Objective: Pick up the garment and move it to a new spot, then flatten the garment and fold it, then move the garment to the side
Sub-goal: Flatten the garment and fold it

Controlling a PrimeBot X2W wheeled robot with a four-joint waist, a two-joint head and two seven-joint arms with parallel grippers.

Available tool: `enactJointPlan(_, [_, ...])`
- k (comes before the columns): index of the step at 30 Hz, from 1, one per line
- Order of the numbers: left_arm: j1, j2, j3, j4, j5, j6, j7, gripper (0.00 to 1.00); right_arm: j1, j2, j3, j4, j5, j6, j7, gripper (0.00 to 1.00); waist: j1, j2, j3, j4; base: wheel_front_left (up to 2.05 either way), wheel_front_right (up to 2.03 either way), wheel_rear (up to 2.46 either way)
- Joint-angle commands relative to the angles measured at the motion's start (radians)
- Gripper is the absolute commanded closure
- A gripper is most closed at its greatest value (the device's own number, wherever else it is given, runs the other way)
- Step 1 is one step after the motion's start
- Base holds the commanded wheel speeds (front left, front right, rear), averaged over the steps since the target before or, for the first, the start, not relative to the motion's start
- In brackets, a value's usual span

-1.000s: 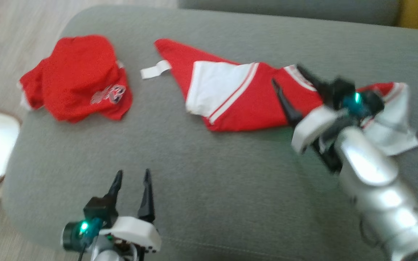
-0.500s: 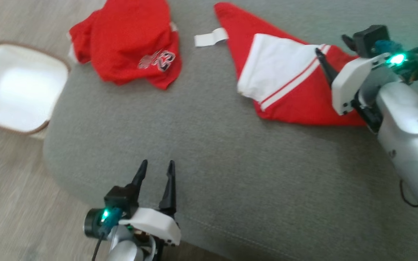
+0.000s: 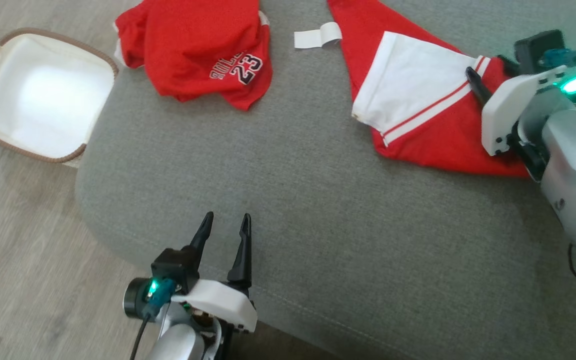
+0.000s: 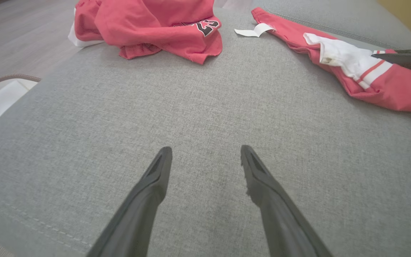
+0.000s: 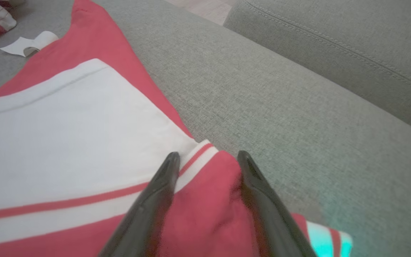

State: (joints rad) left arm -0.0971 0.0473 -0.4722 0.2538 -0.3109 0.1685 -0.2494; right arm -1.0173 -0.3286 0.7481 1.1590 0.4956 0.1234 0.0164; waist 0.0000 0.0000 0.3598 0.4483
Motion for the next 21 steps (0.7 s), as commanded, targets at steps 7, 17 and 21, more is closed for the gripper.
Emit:
enactJointPlan(7, [-0.037,0.003,0.033,-0.022,0.0,0.01,-0.012,0.0,-0.023,-0.015,0.068,-0.026,0.028,0.007,-0.046,1.0,0.0,0.0,-0.006,-0.036,0.0,0.0,0.0])
enactJointPlan(17, [-0.04,0.003,0.028,-0.013,-0.004,-0.003,-0.012,0.0,-0.214,-0.061,0.087,-0.063,-0.086,0.007,-0.27,1.0,0.0,0.0,-0.055,-0.04,0.0,0.0,0.0])
enactJointPlan(21, [-0.026,0.003,0.031,-0.007,-0.002,-0.01,-0.012,0.0,-0.319,-0.088,0.068,-0.2,-0.221,0.007,-0.277,1.0,0.0,0.0,-0.087,-0.021,0.0,0.0,0.0])
